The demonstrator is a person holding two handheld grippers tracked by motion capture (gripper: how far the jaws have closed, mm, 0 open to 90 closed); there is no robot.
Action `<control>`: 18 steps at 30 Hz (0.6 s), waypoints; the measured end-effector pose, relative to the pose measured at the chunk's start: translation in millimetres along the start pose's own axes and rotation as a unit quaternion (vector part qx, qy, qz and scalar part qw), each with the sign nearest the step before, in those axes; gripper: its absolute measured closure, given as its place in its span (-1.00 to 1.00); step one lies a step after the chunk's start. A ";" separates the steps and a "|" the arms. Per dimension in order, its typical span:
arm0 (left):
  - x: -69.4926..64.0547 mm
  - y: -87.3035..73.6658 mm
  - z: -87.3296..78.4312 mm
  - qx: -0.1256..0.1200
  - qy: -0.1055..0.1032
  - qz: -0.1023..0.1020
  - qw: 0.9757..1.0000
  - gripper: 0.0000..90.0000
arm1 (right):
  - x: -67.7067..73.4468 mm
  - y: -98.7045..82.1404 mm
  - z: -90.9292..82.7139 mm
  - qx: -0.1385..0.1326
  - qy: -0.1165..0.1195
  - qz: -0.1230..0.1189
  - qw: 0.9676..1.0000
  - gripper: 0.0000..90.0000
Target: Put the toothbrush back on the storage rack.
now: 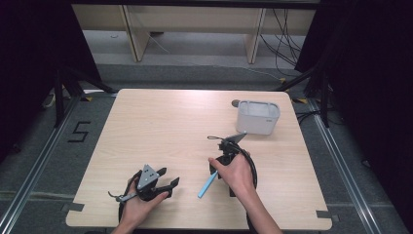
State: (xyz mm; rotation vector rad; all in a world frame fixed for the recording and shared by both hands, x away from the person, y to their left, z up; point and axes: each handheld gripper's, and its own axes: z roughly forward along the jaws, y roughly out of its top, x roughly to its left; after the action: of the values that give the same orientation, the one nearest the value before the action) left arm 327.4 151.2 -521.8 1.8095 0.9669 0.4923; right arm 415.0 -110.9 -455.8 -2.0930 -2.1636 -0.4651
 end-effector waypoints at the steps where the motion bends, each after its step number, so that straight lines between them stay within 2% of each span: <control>1: 0.0 0.0 -0.1 0.000 0.000 0.000 1.000 -0.19 | 3.4 1.3 0.1 0.007 -0.002 0.012 1.000 0.00; 2: -0.1 -0.1 0.0 -0.001 0.000 -0.001 1.000 -0.19 | 4.4 2.5 1.7 0.006 -0.005 0.008 1.000 0.00; 3: -0.1 -0.1 -0.1 -0.001 0.000 -0.001 1.000 -0.19 | 5.5 3.9 3.1 0.012 -0.005 0.013 1.000 0.00; 5: -0.1 -0.1 -0.1 -0.001 -0.001 0.000 1.000 -0.19 | 13.1 6.6 5.7 0.023 -0.010 0.042 0.999 0.00; 7: -0.2 -0.1 -0.1 -0.001 -0.001 0.000 1.000 -0.19 | 13.1 9.9 8.1 0.029 -0.014 0.025 0.999 0.00; 9: -0.4 -0.1 -0.1 -0.002 -0.001 -0.001 1.000 -0.19 | 18.7 12.1 10.5 0.039 -0.020 0.046 0.998 0.02; 10: -0.3 -0.1 -0.1 -0.001 -0.001 0.000 1.000 -0.19 | 17.5 13.2 12.1 0.038 -0.028 0.031 0.998 0.02; 13: -0.3 0.0 0.0 -0.001 -0.001 0.001 1.000 -0.19 | 23.0 17.2 12.9 0.048 -0.034 0.048 0.997 0.05; 14: -0.3 -0.1 -0.1 -0.002 -0.002 0.000 1.000 -0.19 | 20.0 17.5 13.9 0.046 -0.039 0.027 0.998 0.05; 16: -0.4 -0.1 -0.1 -0.002 -0.002 0.000 1.000 -0.19 | 19.8 17.9 16.6 0.048 -0.050 0.022 0.997 0.06; 17: -0.4 -0.1 -0.1 -0.002 -0.002 0.000 1.000 -0.19 | 20.1 18.2 17.2 0.050 -0.053 0.026 0.997 0.06; 18: -0.4 -0.1 0.0 -0.002 -0.002 0.000 1.000 -0.19 | 24.2 18.0 18.7 0.054 -0.056 0.055 0.996 0.06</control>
State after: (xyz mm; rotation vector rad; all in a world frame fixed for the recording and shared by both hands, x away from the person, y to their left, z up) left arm 327.0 150.9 -521.8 1.8065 0.9629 0.4906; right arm 434.1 -82.2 -464.1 -2.2120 -2.0658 -0.2218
